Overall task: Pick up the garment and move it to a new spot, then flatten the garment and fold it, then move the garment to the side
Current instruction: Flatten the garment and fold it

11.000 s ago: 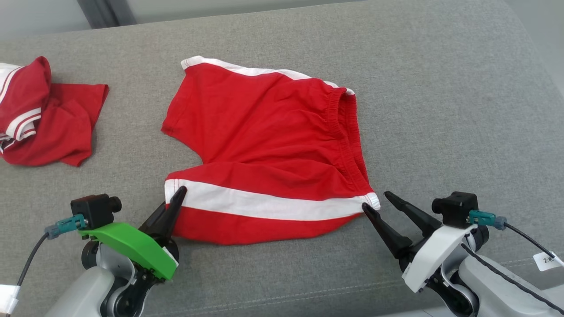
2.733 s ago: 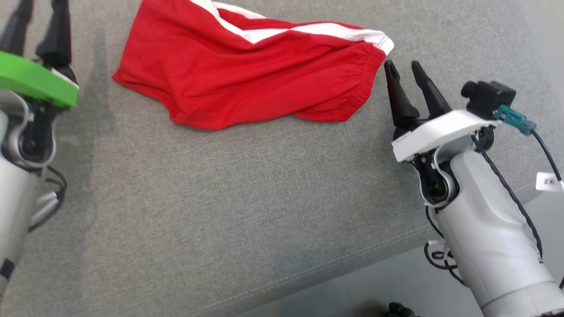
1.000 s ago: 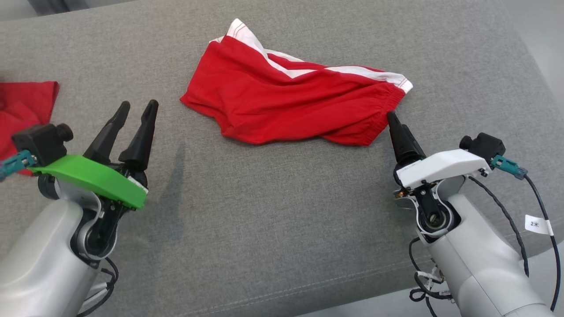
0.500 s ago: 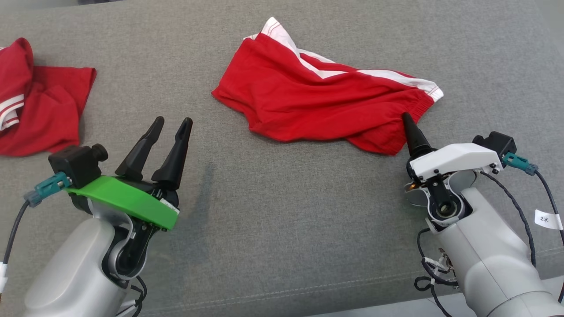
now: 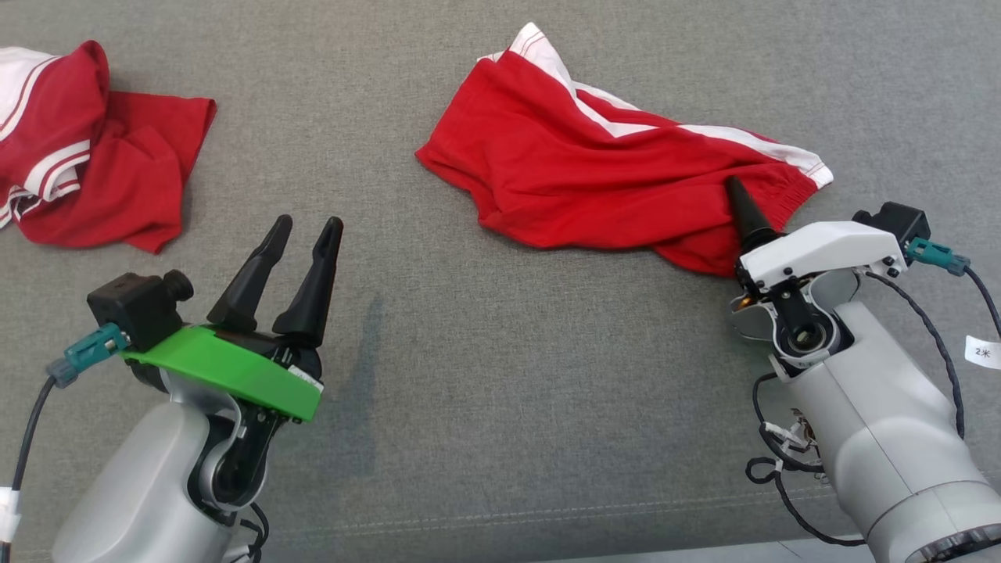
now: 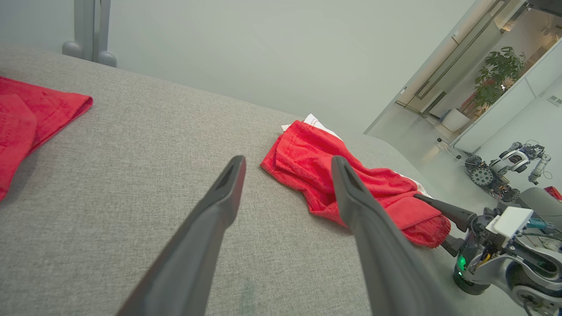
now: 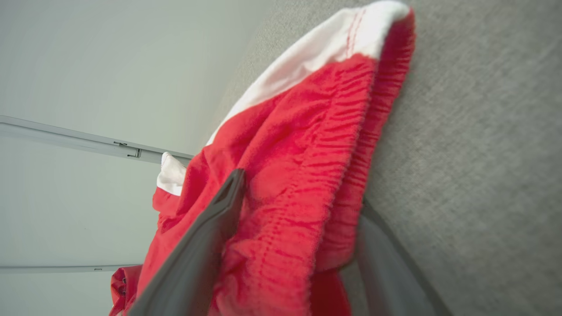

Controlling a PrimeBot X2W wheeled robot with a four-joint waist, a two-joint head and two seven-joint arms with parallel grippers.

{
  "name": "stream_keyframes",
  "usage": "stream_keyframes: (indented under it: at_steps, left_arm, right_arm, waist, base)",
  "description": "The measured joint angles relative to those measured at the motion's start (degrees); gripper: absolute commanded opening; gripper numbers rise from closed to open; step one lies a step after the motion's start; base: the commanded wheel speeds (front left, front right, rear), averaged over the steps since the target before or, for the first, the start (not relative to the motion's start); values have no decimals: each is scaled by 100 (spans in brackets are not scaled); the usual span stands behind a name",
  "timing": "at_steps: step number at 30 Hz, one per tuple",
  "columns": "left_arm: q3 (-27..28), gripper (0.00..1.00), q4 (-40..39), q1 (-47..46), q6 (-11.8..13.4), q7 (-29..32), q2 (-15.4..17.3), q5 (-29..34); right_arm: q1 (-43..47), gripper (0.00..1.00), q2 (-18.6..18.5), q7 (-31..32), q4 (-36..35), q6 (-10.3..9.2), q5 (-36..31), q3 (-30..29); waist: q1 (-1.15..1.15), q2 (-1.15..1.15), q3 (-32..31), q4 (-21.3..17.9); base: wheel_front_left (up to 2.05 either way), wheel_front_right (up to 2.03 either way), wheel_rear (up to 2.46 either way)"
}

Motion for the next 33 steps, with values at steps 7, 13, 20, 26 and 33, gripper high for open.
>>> stream_keyframes:
  at_steps: [7,13,20,26,33]
  left_arm:
    - [132,100,-96,141,0,-1,-126,43]
    - [246,100,-148,267,0,-1,-137,98]
    - [344,100,-171,458,0,-1,-169,138]
    - [368,100,-179,598,0,-1,-181,165]
    - [380,100,-212,754,0,-1,-257,313]
  right_arm:
    - [-176,0,2,146,225,48,1,126]
    - [-311,0,45,132,294,107,-11,216]
    - [-359,0,66,-1,274,188,-170,377]
    - [-296,0,-7,1,245,205,-333,584]
    - [-29,0,-256,86,166,208,-406,737]
  waist:
    - [0,0,-23,119]
    - [0,0,-38,124]
    - [0,0,-132,-6]
    - [0,0,-257,-154]
    - [0,0,-389,-347]
  base:
    - [0,0,0]
    - [0,0,0]
    - [0,0,0]
    - [0,0,0]
    - [0,0,0]
